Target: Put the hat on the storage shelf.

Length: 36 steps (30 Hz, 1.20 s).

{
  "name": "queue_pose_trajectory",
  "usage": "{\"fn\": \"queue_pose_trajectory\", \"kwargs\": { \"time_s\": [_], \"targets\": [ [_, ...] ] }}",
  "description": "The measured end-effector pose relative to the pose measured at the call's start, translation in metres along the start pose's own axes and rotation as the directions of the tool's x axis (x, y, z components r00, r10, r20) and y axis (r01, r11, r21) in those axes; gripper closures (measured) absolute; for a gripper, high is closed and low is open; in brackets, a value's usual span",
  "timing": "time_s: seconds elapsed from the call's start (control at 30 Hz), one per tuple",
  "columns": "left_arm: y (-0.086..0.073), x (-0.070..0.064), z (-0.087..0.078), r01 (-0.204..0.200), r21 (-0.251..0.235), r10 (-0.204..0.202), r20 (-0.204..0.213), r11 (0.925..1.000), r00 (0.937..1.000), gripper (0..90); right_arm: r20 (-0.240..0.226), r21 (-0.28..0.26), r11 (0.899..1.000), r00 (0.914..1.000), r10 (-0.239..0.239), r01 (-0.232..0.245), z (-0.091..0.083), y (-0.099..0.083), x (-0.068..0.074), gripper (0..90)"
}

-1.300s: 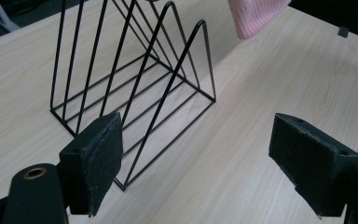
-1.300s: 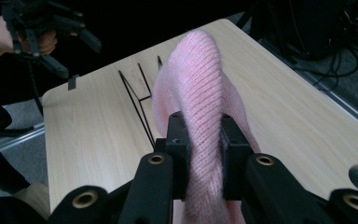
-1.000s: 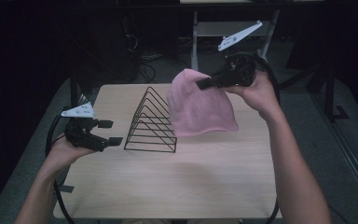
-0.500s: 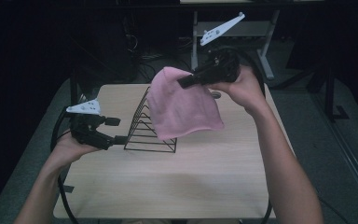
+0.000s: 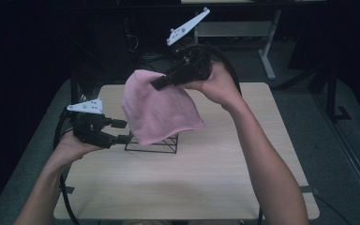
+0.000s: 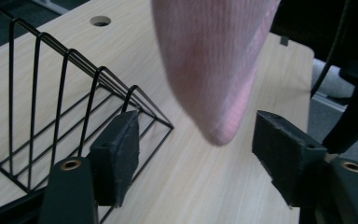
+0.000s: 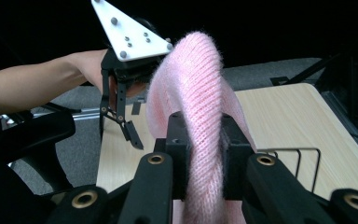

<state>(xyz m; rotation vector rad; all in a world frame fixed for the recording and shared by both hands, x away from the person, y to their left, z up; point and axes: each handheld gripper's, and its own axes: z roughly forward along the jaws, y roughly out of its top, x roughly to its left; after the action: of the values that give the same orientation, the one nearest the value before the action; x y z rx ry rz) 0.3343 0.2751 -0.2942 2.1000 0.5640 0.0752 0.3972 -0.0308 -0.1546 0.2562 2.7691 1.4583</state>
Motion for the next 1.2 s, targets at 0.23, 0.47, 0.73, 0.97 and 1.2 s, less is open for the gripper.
{"fn": "queue_pose_trajectory", "kwargs": {
  "time_s": [0.23, 0.47, 0.73, 0.97, 1.2],
  "targets": [
    [-0.004, 0.007, -0.004, 0.025, -0.006, -0.025, 0.025, 0.9997, 0.9994, 47.1, -0.027, -0.013, 1.0, 0.9996, -0.008, 0.008, 0.017, 0.013, 0.0, 77.3],
    [-0.012, 0.021, -0.011, 0.068, -0.05, -0.067, 0.033, 0.9964, 0.9972, 79.3, -0.035, -0.02, 1.0, 0.9994, -0.008, 0.007, 0.024, 0.016, -0.005, 77.3],
    [0.0, 0.031, -0.019, 0.073, -0.081, -0.074, -0.01, 0.994, 0.9972, 83.4, -0.007, -0.043, 0.999, 0.9999, 0.011, -0.012, 0.02, 0.026, -0.017, 77.5],
    [0.019, 0.051, -0.022, 0.074, -0.075, -0.079, -0.059, 0.9944, 0.9951, 83.5, 0.034, -0.074, 0.996, 0.9984, 0.044, -0.041, 0.017, 0.031, -0.034, 77.7],
    [0.033, 0.069, -0.013, 0.075, -0.055, -0.08, -0.096, 0.9956, 0.9921, 83.4, 0.079, -0.099, 0.99, 0.9906, 0.112, -0.104, 0.014, 0.021, -0.059, 77.9]
  ]
}}
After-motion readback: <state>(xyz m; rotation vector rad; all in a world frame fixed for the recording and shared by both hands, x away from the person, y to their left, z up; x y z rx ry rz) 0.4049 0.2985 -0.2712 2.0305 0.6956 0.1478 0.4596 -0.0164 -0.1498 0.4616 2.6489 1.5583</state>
